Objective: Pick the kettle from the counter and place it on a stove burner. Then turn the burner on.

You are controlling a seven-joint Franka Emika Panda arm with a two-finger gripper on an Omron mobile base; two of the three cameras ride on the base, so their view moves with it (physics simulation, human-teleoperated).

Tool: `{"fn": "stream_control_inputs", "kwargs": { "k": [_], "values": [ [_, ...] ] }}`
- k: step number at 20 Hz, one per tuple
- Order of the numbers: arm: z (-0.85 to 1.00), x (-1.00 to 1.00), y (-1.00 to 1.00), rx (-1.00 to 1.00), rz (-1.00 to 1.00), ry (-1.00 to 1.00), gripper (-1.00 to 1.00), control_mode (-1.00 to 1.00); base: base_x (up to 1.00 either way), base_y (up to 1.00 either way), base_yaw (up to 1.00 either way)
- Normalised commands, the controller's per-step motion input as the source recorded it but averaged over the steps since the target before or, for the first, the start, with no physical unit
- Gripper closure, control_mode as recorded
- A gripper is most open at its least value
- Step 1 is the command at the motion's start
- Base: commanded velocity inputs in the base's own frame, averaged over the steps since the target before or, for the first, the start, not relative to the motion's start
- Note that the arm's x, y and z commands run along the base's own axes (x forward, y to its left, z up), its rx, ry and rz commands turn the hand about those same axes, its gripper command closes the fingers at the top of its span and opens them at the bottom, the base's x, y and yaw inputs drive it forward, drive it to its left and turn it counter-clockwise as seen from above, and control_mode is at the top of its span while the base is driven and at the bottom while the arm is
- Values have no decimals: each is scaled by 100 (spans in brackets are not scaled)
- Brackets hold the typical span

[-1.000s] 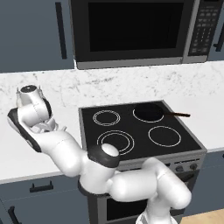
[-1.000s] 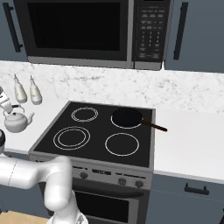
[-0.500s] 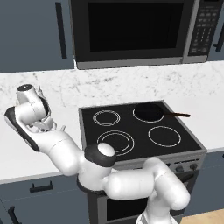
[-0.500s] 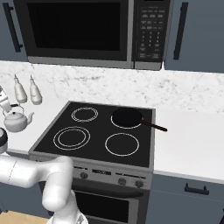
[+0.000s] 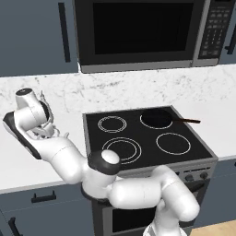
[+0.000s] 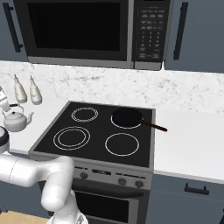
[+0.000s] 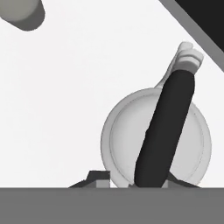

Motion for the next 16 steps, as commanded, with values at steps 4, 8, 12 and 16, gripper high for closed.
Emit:
{"fn": "stream_control_inputs", "kwargs": {
  "k": [4,8,12,16],
  "values": [
    [0,0,0,0,0,0,100,-100,0,0,0],
    [15,-11,-25,0,0,-8,100,-100,0,0,0],
    [44,-20,-52,0,0,-16,100,-100,0,0,0],
    [45,-39,-54,0,0,-12,100,-100,0,0,0]
  ]
}}
